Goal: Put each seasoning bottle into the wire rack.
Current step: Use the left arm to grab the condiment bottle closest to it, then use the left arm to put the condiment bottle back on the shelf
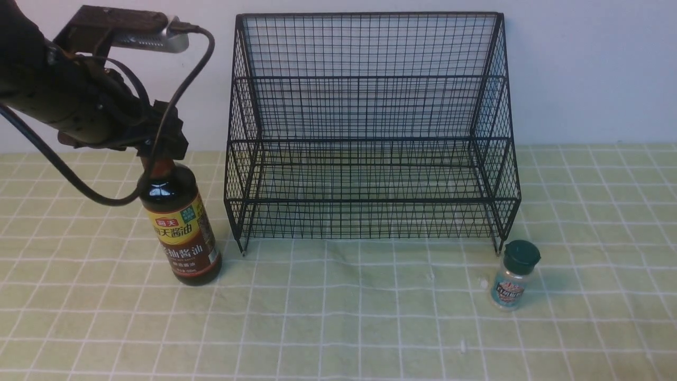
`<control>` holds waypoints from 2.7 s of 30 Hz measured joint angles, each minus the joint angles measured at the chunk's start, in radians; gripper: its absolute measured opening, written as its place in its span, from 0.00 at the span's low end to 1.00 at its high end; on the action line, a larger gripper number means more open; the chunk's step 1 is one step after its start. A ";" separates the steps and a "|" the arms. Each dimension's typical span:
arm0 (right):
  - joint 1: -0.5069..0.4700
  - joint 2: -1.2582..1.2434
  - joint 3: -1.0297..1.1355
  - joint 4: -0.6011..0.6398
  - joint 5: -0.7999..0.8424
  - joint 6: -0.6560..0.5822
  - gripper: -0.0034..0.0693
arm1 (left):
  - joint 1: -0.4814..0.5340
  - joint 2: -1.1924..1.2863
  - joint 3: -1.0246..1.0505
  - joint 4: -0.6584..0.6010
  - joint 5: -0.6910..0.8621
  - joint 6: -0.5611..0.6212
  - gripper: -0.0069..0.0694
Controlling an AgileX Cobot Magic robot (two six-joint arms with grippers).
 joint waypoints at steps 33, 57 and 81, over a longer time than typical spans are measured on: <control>0.000 0.000 0.000 0.000 0.000 0.000 0.03 | -0.001 -0.158 -0.286 -0.050 0.073 0.008 0.44; 0.000 0.000 0.000 0.000 0.000 0.000 0.03 | -0.136 0.050 -0.320 -0.239 -0.331 0.111 0.43; 0.000 0.000 0.000 0.000 0.000 0.000 0.03 | -0.161 0.117 -0.320 -0.295 -0.540 0.138 0.43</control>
